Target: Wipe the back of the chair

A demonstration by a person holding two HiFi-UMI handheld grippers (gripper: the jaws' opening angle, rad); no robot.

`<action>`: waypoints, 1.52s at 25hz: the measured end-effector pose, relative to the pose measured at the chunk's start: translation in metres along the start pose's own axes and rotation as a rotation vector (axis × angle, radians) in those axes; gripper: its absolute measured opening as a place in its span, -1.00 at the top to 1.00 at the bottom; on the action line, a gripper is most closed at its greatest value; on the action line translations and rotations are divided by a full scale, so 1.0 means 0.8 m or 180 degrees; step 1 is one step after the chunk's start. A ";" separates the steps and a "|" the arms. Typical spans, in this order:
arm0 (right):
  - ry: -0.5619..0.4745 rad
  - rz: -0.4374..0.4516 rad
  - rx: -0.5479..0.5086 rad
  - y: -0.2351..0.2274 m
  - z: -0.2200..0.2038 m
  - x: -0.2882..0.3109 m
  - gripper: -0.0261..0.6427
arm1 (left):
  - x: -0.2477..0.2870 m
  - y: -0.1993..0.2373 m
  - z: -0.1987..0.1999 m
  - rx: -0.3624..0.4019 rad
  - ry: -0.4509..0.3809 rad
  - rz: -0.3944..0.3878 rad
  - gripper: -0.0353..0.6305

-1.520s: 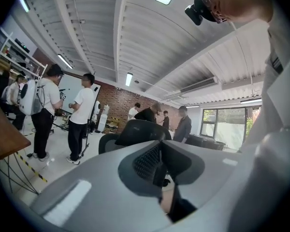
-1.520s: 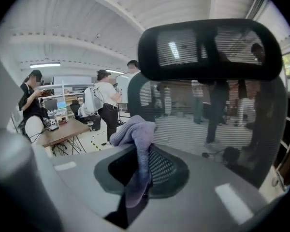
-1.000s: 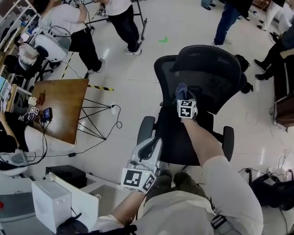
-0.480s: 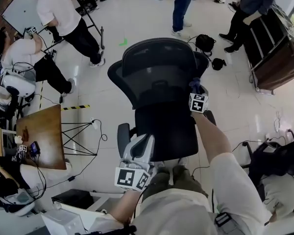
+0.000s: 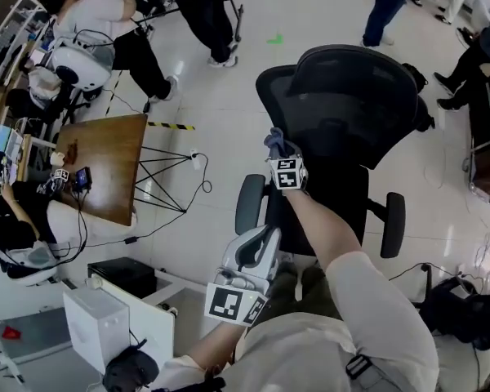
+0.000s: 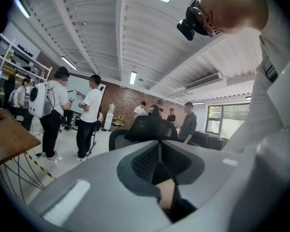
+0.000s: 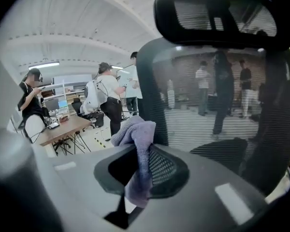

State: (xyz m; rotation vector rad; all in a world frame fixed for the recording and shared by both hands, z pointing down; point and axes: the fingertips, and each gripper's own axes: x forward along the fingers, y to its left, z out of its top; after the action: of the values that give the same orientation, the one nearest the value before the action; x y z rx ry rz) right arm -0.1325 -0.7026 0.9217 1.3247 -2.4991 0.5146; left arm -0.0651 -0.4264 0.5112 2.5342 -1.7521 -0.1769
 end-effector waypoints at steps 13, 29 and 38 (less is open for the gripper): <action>0.0167 -0.0982 0.0118 -0.212 -0.043 -0.096 0.78 | -0.004 0.033 -0.014 -0.0100 0.0083 -0.0119 0.32; -0.0200 -0.0586 0.0699 -0.181 -0.036 -0.112 0.78 | 0.072 0.008 -0.034 -0.0152 0.0223 -0.0267 0.32; -0.0019 -0.0102 0.0678 -0.060 -0.102 0.089 0.78 | 0.016 0.150 -0.119 -0.0081 0.0343 0.0400 0.32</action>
State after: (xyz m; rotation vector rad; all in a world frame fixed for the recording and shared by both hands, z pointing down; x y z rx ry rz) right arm -0.1258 -0.7453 1.0320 1.4397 -2.4791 0.7894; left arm -0.1599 -0.4831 0.6183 2.3591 -1.8476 -0.0552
